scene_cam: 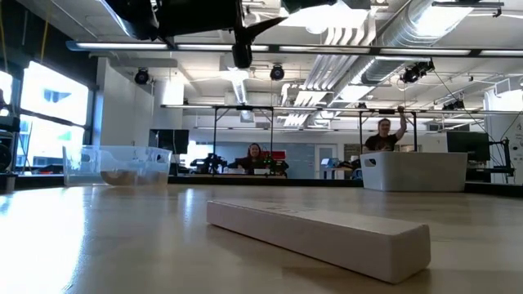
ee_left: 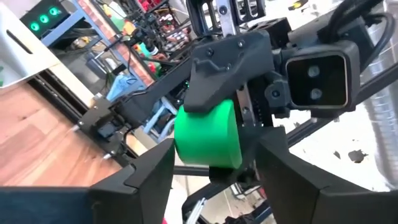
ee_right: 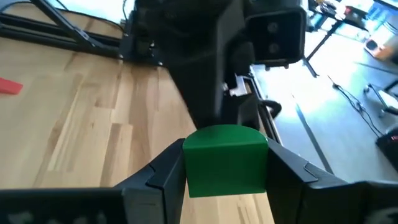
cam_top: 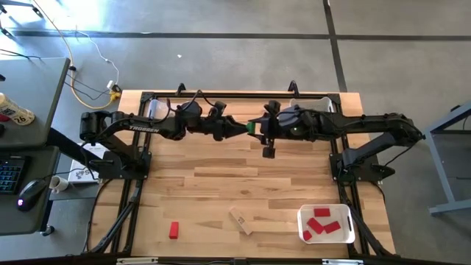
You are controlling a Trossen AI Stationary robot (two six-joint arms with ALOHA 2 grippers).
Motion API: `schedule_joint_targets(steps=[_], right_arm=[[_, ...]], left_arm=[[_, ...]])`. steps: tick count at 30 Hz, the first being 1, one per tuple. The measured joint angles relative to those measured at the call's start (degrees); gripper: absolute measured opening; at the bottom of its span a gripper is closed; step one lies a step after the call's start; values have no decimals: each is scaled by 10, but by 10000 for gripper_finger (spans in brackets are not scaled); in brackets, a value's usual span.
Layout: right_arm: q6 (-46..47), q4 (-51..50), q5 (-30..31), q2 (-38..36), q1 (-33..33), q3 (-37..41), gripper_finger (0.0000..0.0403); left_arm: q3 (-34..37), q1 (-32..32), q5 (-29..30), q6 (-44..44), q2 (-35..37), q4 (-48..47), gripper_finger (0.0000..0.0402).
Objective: Sort & place blocks by color
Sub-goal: Put the green block into the gray bin
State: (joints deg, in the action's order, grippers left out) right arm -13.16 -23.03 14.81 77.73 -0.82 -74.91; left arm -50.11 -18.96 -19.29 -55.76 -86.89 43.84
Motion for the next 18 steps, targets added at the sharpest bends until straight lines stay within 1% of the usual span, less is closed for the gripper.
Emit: schedule_joint_targets(steps=[3,7,13,18], right_arm=[[16,-15,23,0,1,0,149],[64,-54,50,0,11,0,149],[160,-128,91,0,29,0,149],[255,-190,99,0,52,0,149]], left_arm=[[0,-5,-1,11,0,-9,224],[0,-16,-4,11,0,-14,234],[0,-42,-38,44,0,-37,232],[0,-72,-50,101,0,-43,230]])
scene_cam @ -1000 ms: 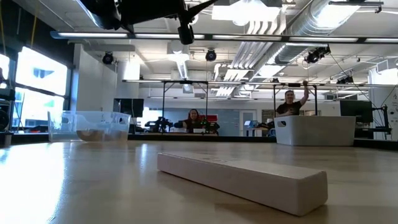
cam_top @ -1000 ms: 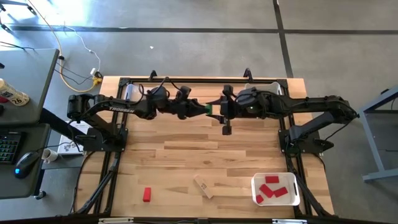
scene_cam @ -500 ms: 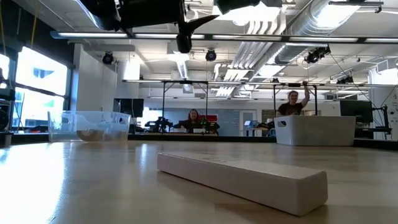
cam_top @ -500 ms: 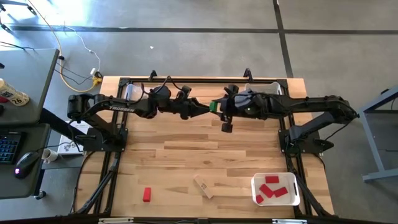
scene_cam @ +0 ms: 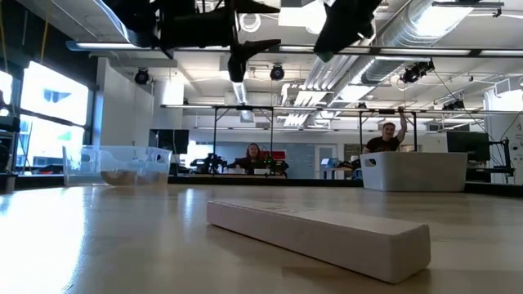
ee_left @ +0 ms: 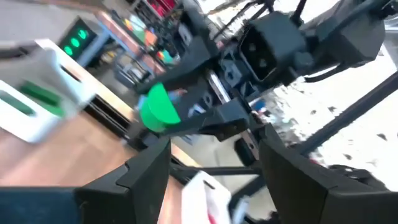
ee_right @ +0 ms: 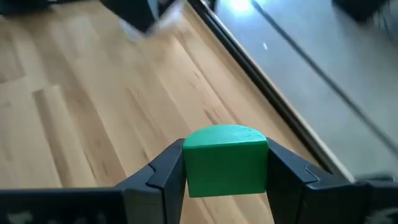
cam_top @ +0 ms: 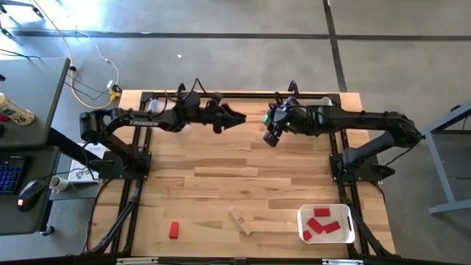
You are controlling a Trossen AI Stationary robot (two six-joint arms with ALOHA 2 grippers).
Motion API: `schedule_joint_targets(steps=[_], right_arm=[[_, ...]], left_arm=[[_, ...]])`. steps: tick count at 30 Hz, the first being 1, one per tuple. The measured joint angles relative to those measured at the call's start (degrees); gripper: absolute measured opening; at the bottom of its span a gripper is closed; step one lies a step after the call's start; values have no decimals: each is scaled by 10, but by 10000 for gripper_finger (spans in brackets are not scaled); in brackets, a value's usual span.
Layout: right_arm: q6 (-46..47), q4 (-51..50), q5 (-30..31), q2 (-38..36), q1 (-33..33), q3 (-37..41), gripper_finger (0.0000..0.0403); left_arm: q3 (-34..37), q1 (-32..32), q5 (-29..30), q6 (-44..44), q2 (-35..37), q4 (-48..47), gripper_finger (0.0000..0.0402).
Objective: Sort & place blocks by color
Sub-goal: Put the green block into the gray bin
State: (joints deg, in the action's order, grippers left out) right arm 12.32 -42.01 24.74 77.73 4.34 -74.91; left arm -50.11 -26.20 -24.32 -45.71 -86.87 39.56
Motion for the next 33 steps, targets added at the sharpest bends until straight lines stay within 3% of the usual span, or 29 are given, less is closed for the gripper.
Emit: schedule_joint_targets(steps=[7,19,23,33], right_arm=[[126,-72,4,0,36,0,149],[332,-189,70,0,100,0,149],[373,-213,93,0,118,11,149],[412,-233,86,0,178,76,149]], left_arm=[[0,-46,-7,48,0,-37,230],[0,-94,-1,176,0,-198,229],[0,-99,27,222,0,-259,229],[0,-98,87,321,10,-342,229]])
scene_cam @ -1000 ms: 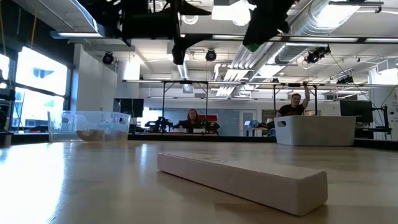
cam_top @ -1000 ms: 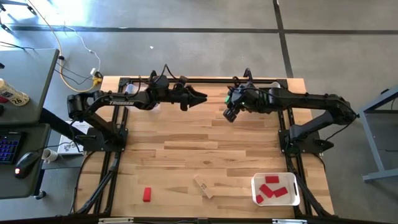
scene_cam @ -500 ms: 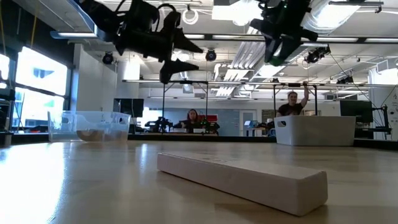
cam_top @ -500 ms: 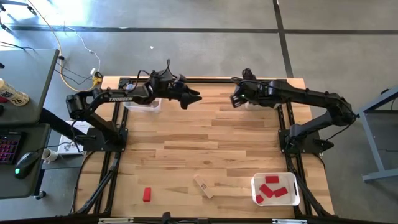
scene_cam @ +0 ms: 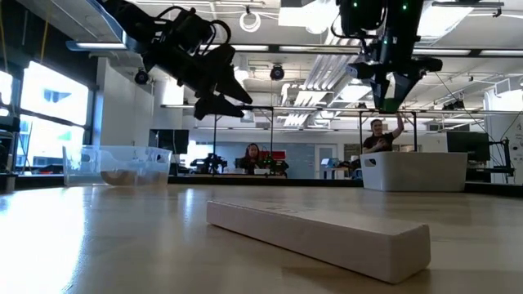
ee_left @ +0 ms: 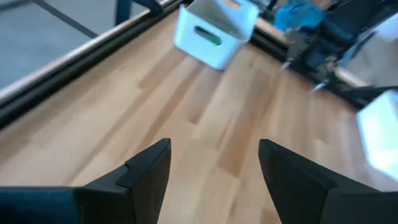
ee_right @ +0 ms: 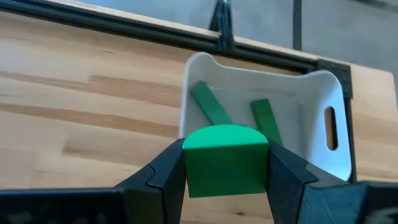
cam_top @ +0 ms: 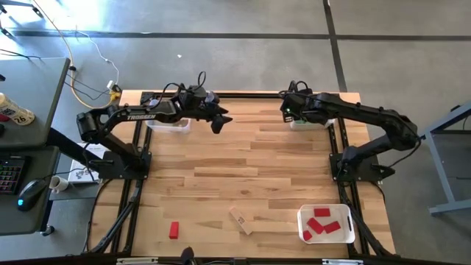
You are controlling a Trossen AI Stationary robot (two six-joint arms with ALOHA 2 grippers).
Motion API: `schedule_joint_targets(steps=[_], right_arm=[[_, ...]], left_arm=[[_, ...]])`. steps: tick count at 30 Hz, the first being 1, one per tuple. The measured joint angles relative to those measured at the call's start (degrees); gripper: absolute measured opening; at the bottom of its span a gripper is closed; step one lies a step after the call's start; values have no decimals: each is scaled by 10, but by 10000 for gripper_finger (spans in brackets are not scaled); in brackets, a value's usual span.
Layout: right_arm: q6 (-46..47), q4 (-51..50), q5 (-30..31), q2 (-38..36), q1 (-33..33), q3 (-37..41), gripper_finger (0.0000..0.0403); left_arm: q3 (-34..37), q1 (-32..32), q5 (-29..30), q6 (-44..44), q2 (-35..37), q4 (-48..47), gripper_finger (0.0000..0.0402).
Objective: Sort & place blocks by color
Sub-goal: Put the green block into the gray bin, then put the brown block into the transparent bin
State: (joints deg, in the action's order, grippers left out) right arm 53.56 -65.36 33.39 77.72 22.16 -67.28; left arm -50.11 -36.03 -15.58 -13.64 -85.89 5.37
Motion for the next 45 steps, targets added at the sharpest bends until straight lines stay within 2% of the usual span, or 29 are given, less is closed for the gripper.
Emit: schedule_joint_targets(steps=[10,18,25,32,34,39,45], right_arm=[[-63,28,-56,0,95,41,149],[-140,148,-128,0,177,117,149],[-165,252,-186,0,232,185,149],[-165,301,-203,0,252,231,149],[-171,301,-202,0,252,234,168],[-178,302,-201,0,251,223,248],[-176,285,-199,0,250,180,267]], left_arm=[[0,2,114,41,17,1,229],[0,8,183,79,17,0,229],[0,9,217,93,17,1,229],[0,13,243,94,34,0,229],[0,13,250,94,42,-6,229],[0,13,262,94,69,-60,229],[0,12,289,89,110,-152,229]])
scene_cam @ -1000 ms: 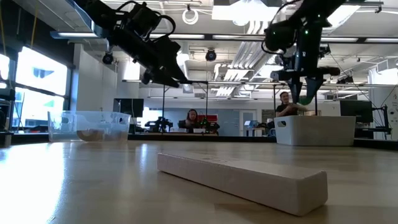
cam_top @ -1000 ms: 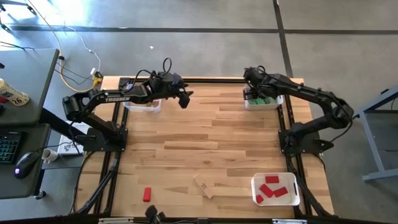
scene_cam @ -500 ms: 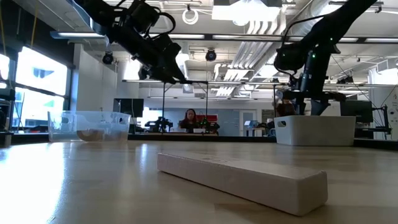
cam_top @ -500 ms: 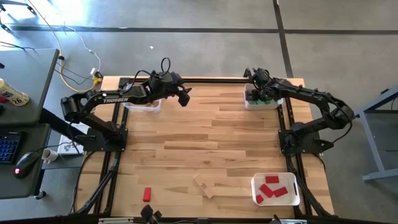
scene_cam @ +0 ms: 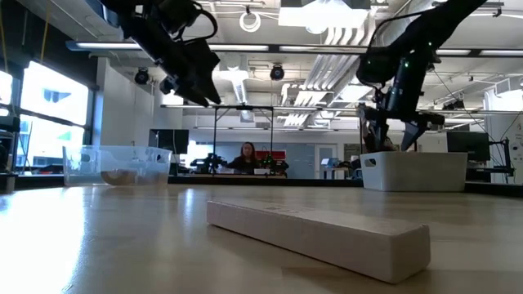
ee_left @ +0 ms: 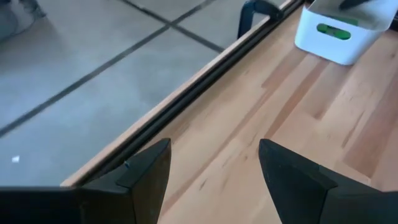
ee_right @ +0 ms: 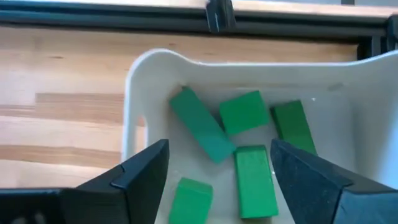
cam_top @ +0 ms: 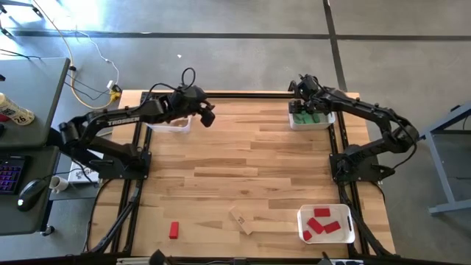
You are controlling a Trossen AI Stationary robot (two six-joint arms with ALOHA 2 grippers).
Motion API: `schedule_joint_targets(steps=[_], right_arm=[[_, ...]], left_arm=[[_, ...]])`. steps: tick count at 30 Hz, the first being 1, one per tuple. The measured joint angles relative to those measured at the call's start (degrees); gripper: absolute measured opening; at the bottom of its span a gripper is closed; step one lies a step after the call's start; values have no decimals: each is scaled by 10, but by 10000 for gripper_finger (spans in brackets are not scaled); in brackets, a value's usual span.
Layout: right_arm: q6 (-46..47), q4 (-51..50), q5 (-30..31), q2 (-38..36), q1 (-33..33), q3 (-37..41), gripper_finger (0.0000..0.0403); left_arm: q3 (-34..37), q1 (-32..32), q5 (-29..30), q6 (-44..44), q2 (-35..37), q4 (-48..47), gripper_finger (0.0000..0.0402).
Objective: Sort & place blocks by color
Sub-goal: Put the brown block into the transparent bin
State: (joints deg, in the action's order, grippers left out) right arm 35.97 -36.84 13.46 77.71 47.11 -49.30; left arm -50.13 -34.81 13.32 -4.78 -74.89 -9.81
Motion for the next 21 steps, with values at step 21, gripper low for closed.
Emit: schedule_joint_targets(steps=[21], right_arm=[[114,-7,0,0,-270,-96,270]], left_arm=[[0,0,-12,-110,66,-199,229]])
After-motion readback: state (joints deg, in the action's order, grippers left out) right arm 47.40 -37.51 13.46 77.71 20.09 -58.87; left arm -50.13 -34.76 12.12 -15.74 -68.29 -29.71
